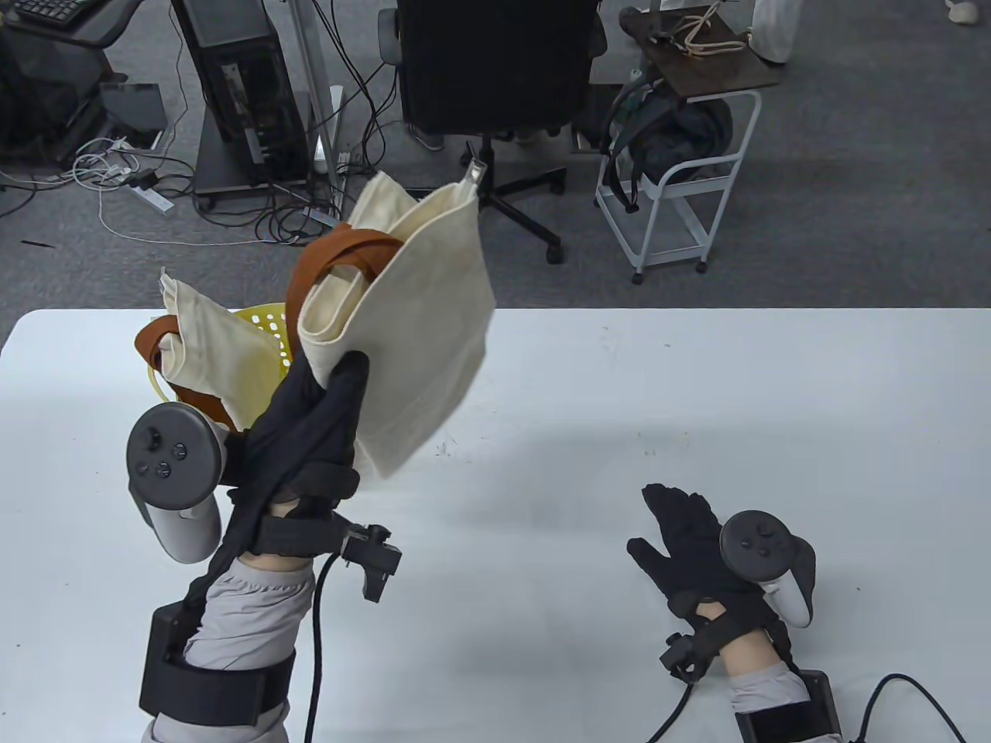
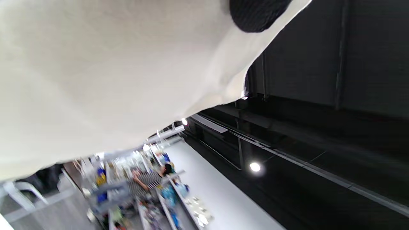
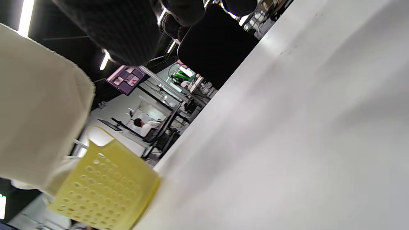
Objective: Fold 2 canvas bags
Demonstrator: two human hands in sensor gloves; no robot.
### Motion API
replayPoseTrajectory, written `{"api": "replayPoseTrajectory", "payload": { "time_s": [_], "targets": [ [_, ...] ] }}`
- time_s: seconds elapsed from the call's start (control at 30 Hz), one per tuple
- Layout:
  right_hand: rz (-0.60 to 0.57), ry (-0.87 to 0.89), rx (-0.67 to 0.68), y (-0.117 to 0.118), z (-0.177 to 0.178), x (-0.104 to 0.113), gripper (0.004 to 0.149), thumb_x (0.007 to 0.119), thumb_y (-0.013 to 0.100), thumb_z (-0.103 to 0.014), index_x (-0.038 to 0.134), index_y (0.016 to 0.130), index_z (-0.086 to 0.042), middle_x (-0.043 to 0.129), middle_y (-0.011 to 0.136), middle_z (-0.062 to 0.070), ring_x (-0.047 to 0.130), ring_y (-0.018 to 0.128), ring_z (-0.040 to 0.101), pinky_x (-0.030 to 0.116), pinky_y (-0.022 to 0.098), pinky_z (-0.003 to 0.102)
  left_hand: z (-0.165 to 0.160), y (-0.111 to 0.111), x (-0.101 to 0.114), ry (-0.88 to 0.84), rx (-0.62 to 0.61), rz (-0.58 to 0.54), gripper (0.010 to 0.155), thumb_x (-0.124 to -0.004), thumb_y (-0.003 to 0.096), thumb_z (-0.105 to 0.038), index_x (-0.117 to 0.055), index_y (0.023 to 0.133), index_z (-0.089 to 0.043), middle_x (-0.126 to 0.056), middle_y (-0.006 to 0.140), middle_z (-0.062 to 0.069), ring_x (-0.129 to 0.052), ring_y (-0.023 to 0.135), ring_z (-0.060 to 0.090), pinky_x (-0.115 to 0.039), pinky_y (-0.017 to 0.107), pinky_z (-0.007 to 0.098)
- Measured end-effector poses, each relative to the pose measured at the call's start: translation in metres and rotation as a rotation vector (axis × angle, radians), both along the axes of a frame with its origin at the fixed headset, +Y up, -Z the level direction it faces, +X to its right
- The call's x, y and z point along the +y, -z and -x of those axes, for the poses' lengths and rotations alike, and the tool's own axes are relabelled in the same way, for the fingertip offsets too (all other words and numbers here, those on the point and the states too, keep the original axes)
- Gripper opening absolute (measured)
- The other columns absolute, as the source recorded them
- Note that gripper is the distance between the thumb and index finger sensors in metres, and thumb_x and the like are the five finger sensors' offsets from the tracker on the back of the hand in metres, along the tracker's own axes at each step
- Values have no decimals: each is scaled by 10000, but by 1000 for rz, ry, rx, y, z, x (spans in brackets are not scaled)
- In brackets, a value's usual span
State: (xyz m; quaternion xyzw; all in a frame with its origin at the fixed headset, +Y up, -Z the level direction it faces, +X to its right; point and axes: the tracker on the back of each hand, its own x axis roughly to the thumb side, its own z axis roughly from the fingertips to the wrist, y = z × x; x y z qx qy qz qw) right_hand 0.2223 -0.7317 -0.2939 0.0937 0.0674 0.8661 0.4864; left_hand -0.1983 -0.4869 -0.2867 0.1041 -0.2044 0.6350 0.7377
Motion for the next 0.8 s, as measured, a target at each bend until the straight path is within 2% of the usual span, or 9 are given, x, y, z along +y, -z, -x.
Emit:
{"api": "replayPoseTrajectory", "payload": {
  "time_s": [0.1,0.27,0.33,0.43,0.5,0.57,0.67,0.73,0.8],
  "targets": [
    [18,165,54,-1,2,-1,772,757,515,-451,383,1116,-141,311,1118,281,195,979,544,177,615,764,-14,12,-31,-73,-161,123,562,-703,656,-380,-584,1164,-174,-726,1133,112,-707,1032,382,-551,744,654],
    [25,475,220,-3,10,4,908,834,482,-502,311,1118,-119,281,1127,275,263,989,556,245,626,778,-47,29,-106,-231,-519,370,551,-736,646,-361,-638,1145,-148,-767,1099,142,-744,983,428,-563,722,673],
    [25,529,251,-4,13,7,977,867,451,-537,298,1119,-107,300,1130,279,319,991,557,284,633,780,-57,33,-130,-262,-641,432,549,-731,652,-363,-631,1150,-155,-763,1102,142,-748,981,428,-568,720,675],
    [58,533,317,-4,15,8,1019,889,426,-576,326,1122,-90,463,1100,274,546,926,508,413,641,745,-70,37,-159,-332,-744,491,550,-721,658,-371,-614,1159,-171,-770,1094,139,-774,966,412,-577,722,670],
    [78,550,321,-2,15,7,925,909,422,-541,494,1092,-56,709,975,238,783,725,414,576,599,675,-73,40,-171,-384,-760,534,551,-720,661,-371,-602,1164,-180,-767,1092,144,-784,958,407,-578,723,665],
    [107,591,361,-1,16,6,754,908,455,-454,636,1037,-58,870,835,200,897,554,333,686,539,603,-74,43,-180,-379,-736,563,554,-714,665,-375,-586,1169,-183,-764,1091,140,-787,957,395,-573,729,657],
    [131,600,369,0,18,6,606,858,491,-331,676,1013,-83,951,726,169,947,435,280,753,483,550,-70,49,-194,-321,-657,633,588,-679,678,-389,-518,1185,-138,-743,1097,125,-786,955,374,-572,733,639],
    [116,608,343,0,19,5,580,821,503,-294,648,1030,-124,967,697,153,955,392,251,777,461,524,-67,51,-202,-314,-621,680,659,-655,683,-437,-454,1189,-66,-719,1100,143,-775,954,384,-560,732,641],
    [118,615,334,1,17,6,583,806,508,-280,617,1046,-159,965,691,157,953,381,245,781,457,518,-63,51,-209,-314,-574,737,764,-613,695,-505,-302,1202,-25,-599,1151,190,-675,1002,427,-500,738,662]
  ]
}}
